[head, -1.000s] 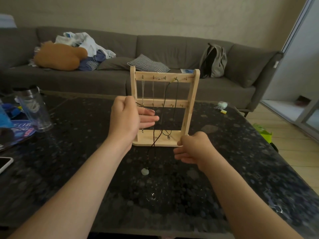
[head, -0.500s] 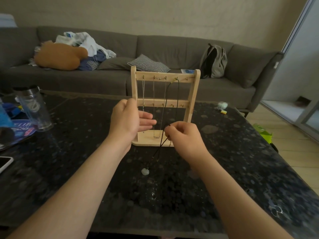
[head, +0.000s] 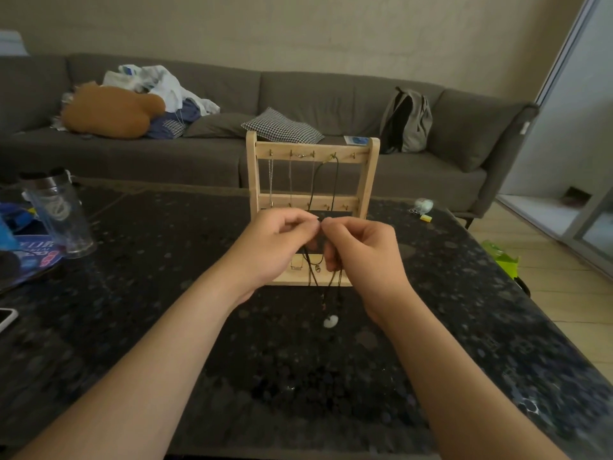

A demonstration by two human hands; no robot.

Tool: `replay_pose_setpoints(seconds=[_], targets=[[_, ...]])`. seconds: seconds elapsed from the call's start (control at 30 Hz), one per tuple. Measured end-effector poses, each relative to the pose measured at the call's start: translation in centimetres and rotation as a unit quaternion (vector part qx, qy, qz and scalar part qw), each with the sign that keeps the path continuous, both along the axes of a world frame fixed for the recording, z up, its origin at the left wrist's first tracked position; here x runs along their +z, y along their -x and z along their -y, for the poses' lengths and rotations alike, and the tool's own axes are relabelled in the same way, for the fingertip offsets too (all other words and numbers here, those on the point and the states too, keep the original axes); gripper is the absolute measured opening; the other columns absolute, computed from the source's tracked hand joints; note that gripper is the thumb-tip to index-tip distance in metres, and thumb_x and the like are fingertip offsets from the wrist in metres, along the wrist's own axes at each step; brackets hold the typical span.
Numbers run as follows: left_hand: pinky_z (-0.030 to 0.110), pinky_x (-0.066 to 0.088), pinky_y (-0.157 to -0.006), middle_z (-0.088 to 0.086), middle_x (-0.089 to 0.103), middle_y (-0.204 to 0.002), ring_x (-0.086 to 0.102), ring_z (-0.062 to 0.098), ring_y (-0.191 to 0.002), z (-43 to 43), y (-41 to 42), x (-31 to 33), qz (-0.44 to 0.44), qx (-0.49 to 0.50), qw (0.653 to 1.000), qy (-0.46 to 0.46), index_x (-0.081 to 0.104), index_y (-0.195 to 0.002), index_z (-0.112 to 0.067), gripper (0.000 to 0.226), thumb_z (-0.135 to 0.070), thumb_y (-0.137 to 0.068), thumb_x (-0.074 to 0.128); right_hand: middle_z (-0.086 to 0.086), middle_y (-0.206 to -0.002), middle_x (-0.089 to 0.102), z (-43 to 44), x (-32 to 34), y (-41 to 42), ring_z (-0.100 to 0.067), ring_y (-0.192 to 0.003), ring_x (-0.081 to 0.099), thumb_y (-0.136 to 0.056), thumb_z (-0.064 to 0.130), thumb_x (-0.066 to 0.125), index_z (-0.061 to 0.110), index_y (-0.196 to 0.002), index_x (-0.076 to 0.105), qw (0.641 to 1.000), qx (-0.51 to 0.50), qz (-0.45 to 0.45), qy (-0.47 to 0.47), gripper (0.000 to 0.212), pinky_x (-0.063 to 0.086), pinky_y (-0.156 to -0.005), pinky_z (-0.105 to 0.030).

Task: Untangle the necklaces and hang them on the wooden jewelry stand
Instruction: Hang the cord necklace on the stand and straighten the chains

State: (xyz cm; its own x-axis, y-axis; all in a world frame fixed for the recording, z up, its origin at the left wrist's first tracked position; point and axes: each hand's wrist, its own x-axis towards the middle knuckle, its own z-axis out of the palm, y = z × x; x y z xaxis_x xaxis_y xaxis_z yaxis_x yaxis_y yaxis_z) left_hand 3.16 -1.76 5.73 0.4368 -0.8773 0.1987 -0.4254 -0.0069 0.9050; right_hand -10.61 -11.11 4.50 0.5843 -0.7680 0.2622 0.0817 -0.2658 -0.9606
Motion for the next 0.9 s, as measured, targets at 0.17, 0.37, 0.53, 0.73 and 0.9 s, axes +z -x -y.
replay_pose_setpoints(seconds=[0.17,0.37,0.53,0.73,0.9], targets=[[0.027,0.055,-0.091,-0.014,0.079,-0.098,0.075,0.0,-0.094,0.7,0.3,0.2,0.016,0.005,1.0,0.018,0.078,-0.116,-0.029,0.018,-0.029,-0.109,0.062,0.006,-0.063,0.071,0.7,0.8,0.4,0.001,-0.06,0.063,-0.1,0.023,0.073,0.017,-0.085,0.084,0.998,-0.058,-0.004,0.034,0.02,0.05,-0.063,-0.013],[0.019,0.05,-0.074,-0.009,0.072,-0.087,0.069,0.001,-0.075,2.2,0.9,0.8,0.057,0.058,0.995,0.058,0.076,-0.113,-0.028,0.016,-0.033,-0.107,0.063,-0.006,-0.087,0.076,2.6,1.8,0.8,-0.004,-0.066,0.063,-0.101,0.022,0.069,0.027,-0.107,0.076,0.992,-0.121,0.038,0.024,0.01,0.055,-0.065,-0.018],[0.01,0.052,-0.063,-0.008,0.072,-0.093,0.068,-0.001,-0.075,4.4,1.0,2.2,0.064,0.085,0.99,0.095,0.074,-0.115,-0.027,0.016,-0.028,-0.11,0.059,-0.001,-0.085,0.073,4.0,2.8,0.2,-0.011,-0.075,0.07,-0.103,0.015,0.065,0.027,-0.109,0.071,0.976,-0.175,0.032,0.128,0.014,0.059,-0.068,-0.025],[0.014,0.054,-0.071,-0.008,0.071,-0.09,0.069,0.001,-0.078,7.1,0.8,2.6,0.2,0.145,0.953,0.173,0.062,-0.113,-0.023,0.015,-0.01,-0.106,0.06,-0.001,-0.074,0.066,5.9,2.8,-1.0,-0.017,-0.066,0.062,-0.099,0.008,0.064,0.019,-0.101,0.066,0.953,-0.222,0.052,0.2,0.012,0.056,-0.064,-0.036],[0.007,0.042,-0.08,-0.011,0.065,-0.104,0.061,0.003,-0.094,8.6,0.9,2.7,0.289,0.192,0.923,0.164,0.074,-0.102,-0.021,0.024,-0.005,-0.102,0.056,0.007,-0.077,0.068,7.1,2.5,-1.8,-0.012,-0.068,0.064,-0.095,0.007,0.067,0.02,-0.097,0.073,0.947,-0.228,0.036,0.223,0.014,0.055,-0.064,-0.025]])
